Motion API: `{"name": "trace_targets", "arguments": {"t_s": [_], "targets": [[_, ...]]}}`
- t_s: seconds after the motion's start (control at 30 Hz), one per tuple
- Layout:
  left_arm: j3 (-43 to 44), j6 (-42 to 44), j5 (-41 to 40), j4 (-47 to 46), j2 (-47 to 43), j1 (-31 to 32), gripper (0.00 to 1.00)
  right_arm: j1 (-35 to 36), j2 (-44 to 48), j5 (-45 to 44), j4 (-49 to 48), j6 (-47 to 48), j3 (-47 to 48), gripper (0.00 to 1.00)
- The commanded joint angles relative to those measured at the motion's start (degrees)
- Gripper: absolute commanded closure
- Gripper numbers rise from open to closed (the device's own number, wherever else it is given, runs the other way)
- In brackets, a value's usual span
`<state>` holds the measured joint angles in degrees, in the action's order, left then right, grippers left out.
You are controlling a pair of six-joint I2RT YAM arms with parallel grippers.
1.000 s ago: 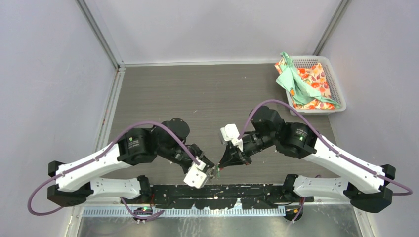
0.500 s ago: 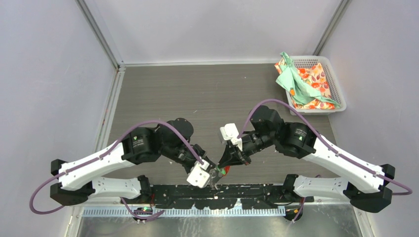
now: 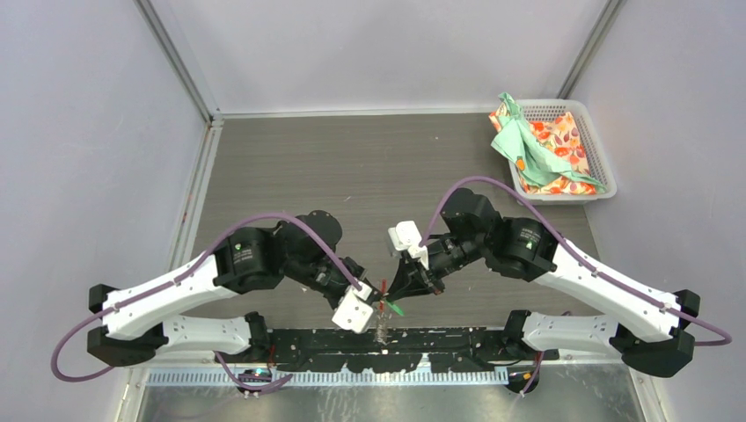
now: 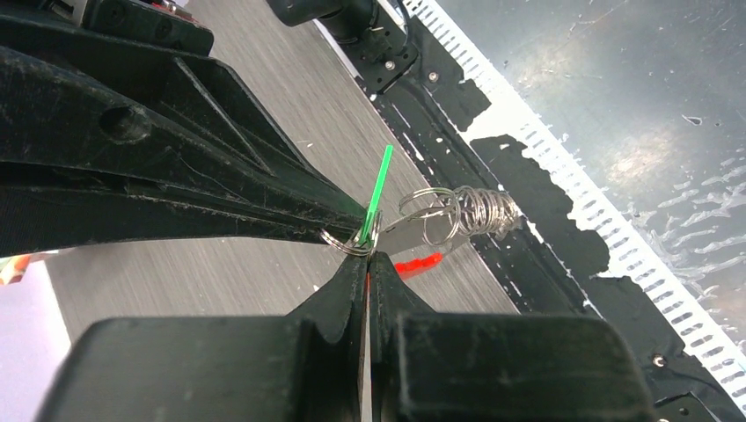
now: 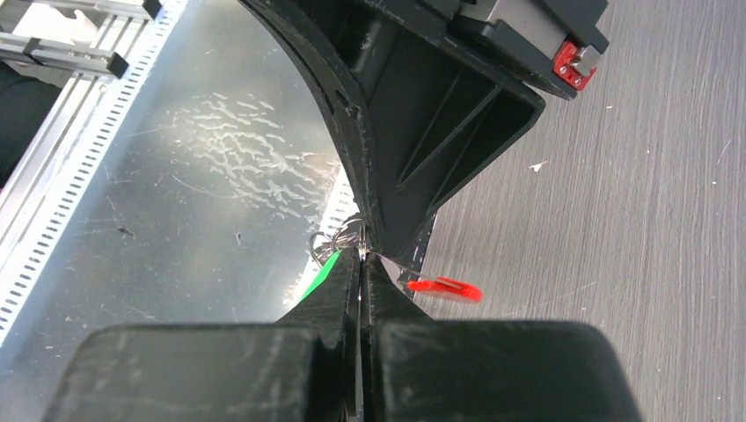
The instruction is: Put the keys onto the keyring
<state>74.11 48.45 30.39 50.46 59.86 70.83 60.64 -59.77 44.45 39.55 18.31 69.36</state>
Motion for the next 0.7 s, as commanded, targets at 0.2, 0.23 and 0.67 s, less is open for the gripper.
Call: {"name": "trace_targets", "arguments": {"t_s": [0.2, 0.23, 0.67], "targets": [[-0.7, -1.9, -1.9, -5.7, -1.6, -0.1, 1.00, 0.1, 1.8, 2.2, -4.4, 0.4, -1.1, 0.99], [-0.7, -2.2, -2.2, -5.9, -1.6, -0.1, 1.00, 0.2, 2.1, 2.1, -4.4, 0.5, -1.3, 0.99], [-1.0, -5.3, -3.2, -8.7, -1.5, -0.7, 1.00, 0.1, 3.8, 1.0, -0.1, 3.3, -1.4, 0.99]]}}
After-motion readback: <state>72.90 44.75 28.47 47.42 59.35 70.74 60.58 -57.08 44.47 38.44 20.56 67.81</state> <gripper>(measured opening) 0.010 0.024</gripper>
